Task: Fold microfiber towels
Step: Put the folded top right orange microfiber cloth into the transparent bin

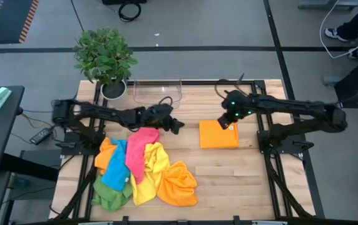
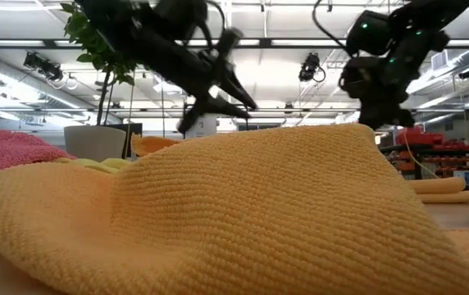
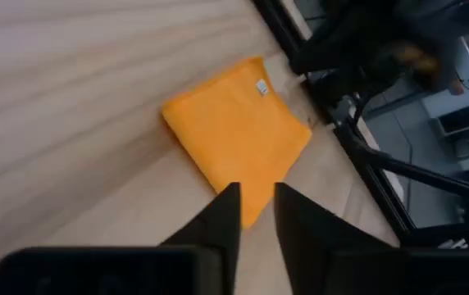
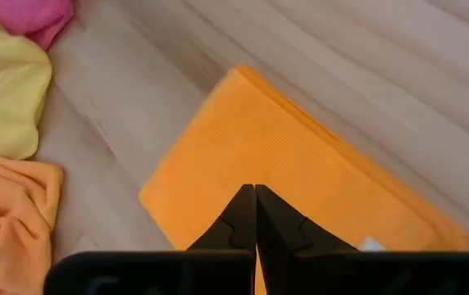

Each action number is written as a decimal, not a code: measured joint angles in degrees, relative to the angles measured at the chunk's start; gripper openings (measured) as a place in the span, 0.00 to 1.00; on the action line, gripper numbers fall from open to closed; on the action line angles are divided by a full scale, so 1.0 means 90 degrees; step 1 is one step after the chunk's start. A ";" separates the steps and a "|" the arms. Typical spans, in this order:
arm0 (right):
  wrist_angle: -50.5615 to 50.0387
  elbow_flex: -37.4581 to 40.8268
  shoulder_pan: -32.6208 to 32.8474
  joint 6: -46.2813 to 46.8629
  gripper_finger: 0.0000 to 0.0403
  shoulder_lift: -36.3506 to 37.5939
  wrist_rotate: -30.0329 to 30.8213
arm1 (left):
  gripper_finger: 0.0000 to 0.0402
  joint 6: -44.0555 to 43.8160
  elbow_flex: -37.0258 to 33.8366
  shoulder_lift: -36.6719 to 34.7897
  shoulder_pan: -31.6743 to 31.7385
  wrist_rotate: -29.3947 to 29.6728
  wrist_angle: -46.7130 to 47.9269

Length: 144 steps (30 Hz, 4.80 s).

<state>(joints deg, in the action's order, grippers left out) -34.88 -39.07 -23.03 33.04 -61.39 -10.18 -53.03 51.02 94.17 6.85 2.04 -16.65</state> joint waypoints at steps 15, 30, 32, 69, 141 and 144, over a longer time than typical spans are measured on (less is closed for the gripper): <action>-0.0789 0.0472 0.0077 0.0666 0.02 0.1322 0.0470 | 0.34 0.0285 0.1135 0.0603 0.0274 -0.0325 0.1332; -0.1963 0.0789 0.0188 0.1579 0.04 0.1401 0.0579 | 0.56 -0.1378 0.1744 0.2353 0.0243 -0.0754 0.0179; -0.1983 0.0936 0.0252 0.1749 0.07 0.1431 0.0560 | 0.62 -0.1373 0.1905 0.2615 0.0251 -0.0832 0.0070; 0.0621 0.2738 0.0359 0.2492 0.29 0.1314 0.0779 | 0.36 -0.0703 0.3221 0.3773 0.0061 -0.0575 0.1064; 0.1184 -0.6501 -0.0499 -0.0290 0.00 -0.6015 0.1022 | 0.01 0.3205 0.3449 -0.0010 0.3181 0.2249 0.7698; 0.1162 -0.6669 -0.0503 -0.0294 0.00 -0.6297 0.1009 | 0.01 0.3205 0.3449 0.0058 0.3294 0.2254 0.7798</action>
<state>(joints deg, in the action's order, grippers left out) -24.42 -99.09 -27.55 30.39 -118.06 -1.10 -24.18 82.06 94.70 36.50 22.33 53.53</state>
